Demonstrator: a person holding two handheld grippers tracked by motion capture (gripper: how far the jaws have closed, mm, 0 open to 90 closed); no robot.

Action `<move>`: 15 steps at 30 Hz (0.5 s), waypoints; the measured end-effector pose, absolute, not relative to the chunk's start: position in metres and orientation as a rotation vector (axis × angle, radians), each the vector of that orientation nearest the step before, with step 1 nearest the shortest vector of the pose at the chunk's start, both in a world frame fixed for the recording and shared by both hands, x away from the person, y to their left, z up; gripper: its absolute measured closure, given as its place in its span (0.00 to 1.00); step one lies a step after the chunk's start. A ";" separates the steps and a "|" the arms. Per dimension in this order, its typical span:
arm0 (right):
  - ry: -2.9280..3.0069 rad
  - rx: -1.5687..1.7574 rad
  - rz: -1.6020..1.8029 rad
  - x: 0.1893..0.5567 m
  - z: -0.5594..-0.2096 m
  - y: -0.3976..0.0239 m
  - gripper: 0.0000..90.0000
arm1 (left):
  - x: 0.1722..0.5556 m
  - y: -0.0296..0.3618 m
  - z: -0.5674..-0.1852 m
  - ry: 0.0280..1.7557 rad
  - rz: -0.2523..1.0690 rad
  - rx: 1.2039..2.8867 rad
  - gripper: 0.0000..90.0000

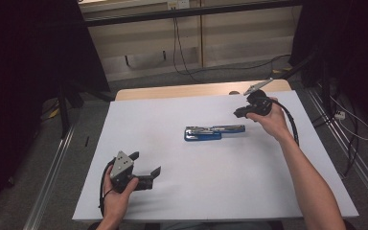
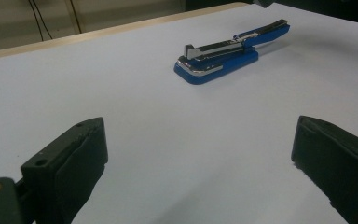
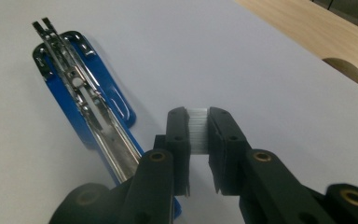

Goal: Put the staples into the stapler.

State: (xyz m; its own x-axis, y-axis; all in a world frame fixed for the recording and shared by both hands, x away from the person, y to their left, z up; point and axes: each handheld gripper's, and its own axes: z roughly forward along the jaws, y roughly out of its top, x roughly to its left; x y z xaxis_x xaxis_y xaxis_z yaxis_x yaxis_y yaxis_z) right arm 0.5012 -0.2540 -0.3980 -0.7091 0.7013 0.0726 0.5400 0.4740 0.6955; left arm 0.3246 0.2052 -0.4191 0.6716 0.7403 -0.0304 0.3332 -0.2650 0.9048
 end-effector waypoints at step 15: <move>2.519 0.952 1.150 0.492 -0.392 -0.233 0.88 | 0.324 0.206 -0.419 0.850 0.500 1.863 0.04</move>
